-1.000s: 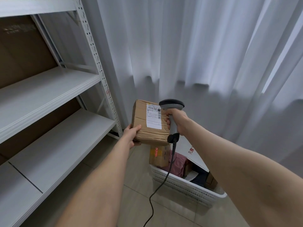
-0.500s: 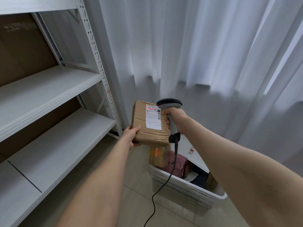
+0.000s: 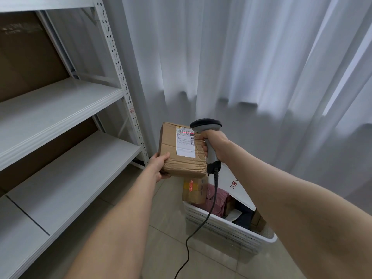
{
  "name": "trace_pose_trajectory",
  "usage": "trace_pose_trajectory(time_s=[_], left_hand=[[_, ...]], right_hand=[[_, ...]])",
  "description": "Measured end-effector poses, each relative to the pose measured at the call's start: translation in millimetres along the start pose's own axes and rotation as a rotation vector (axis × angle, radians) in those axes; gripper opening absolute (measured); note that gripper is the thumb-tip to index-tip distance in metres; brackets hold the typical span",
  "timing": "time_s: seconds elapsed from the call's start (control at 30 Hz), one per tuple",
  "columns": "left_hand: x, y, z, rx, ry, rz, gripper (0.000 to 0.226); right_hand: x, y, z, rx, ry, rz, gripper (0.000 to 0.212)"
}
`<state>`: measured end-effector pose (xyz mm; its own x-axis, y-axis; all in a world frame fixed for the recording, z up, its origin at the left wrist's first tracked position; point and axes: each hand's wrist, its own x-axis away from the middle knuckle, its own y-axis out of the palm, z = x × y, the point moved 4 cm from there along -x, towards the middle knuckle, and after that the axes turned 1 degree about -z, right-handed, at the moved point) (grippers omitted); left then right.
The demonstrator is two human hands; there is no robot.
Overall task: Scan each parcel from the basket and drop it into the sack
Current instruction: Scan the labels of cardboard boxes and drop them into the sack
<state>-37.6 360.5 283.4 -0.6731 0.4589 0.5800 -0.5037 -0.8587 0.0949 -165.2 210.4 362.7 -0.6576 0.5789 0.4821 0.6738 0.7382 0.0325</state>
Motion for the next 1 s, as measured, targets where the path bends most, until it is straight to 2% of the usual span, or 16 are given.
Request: trace_pose_trajectory(time_s=[0.4, 1.0], left_hand=[[-2.9, -10.3, -1.8, -0.018, 0.004, 0.016, 0.049], [2.6, -19.3, -2.6, 0.001, -0.014, 0.006, 0.049]], right_hand=[[2.0, 9.8, 4.9, -0.118, 0.006, 0.006, 0.003], [2.4, 19.1, 2.5, -0.06, 0.007, -0.022, 0.01]])
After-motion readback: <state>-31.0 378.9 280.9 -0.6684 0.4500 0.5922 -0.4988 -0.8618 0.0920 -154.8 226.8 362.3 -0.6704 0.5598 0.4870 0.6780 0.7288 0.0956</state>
